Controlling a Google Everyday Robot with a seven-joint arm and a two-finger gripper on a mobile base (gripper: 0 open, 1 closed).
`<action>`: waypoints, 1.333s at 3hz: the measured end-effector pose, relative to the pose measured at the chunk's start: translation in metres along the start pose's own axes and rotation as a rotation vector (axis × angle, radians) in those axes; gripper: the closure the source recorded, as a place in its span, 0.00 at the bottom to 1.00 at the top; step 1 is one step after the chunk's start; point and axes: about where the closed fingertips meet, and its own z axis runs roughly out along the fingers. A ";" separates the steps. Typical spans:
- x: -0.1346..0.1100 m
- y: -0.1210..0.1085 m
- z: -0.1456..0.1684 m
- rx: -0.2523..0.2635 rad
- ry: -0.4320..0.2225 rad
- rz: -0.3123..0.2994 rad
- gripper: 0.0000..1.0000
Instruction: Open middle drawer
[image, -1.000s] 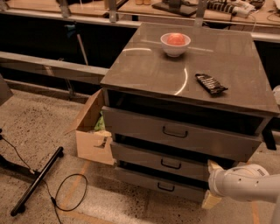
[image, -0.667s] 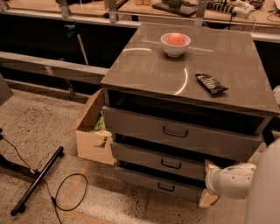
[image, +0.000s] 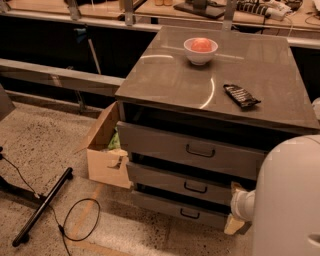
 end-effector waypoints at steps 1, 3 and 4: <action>-0.002 -0.005 0.006 0.006 0.002 -0.002 0.25; -0.008 0.000 0.008 -0.017 0.004 -0.013 0.70; -0.008 0.000 0.008 -0.017 0.004 -0.013 0.93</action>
Offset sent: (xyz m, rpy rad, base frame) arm 0.0143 0.0047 -0.0055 -0.0078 -0.0046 0.0034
